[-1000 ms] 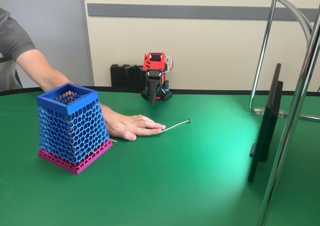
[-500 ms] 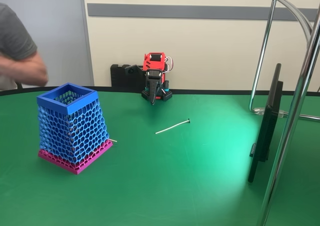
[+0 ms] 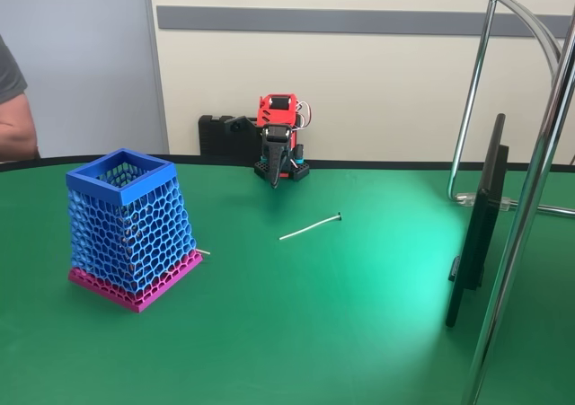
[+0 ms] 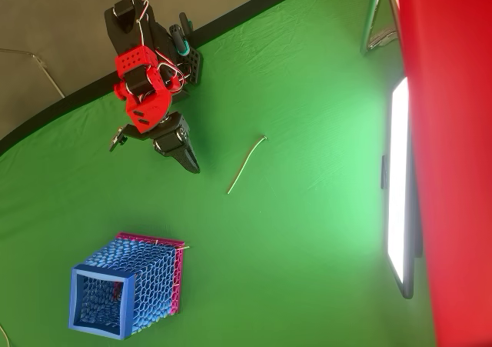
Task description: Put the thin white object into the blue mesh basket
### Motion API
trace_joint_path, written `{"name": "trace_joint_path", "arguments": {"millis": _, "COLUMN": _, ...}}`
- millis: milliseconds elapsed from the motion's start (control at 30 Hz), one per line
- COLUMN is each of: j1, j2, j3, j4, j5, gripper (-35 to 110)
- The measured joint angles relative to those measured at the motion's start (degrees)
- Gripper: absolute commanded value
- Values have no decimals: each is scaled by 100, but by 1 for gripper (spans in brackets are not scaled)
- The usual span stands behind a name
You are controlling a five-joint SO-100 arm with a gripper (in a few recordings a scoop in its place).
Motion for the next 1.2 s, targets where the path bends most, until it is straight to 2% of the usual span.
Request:
{"name": "trace_joint_path", "arguments": {"millis": 667, "j1": -158, "j2": -202, "j3": 0, "j4": -220, "j5": -18, "gripper": 1}}
{"name": "trace_joint_path", "arguments": {"millis": 933, "j1": -571, "j2": -1951, "j3": -422, "j4": -817, "j5": 105, "gripper": 1}}
{"name": "trace_joint_path", "arguments": {"millis": 1200, "j1": -1195, "j2": -3999, "j3": -2039, "j4": -88, "j5": 527, "gripper": 3}}
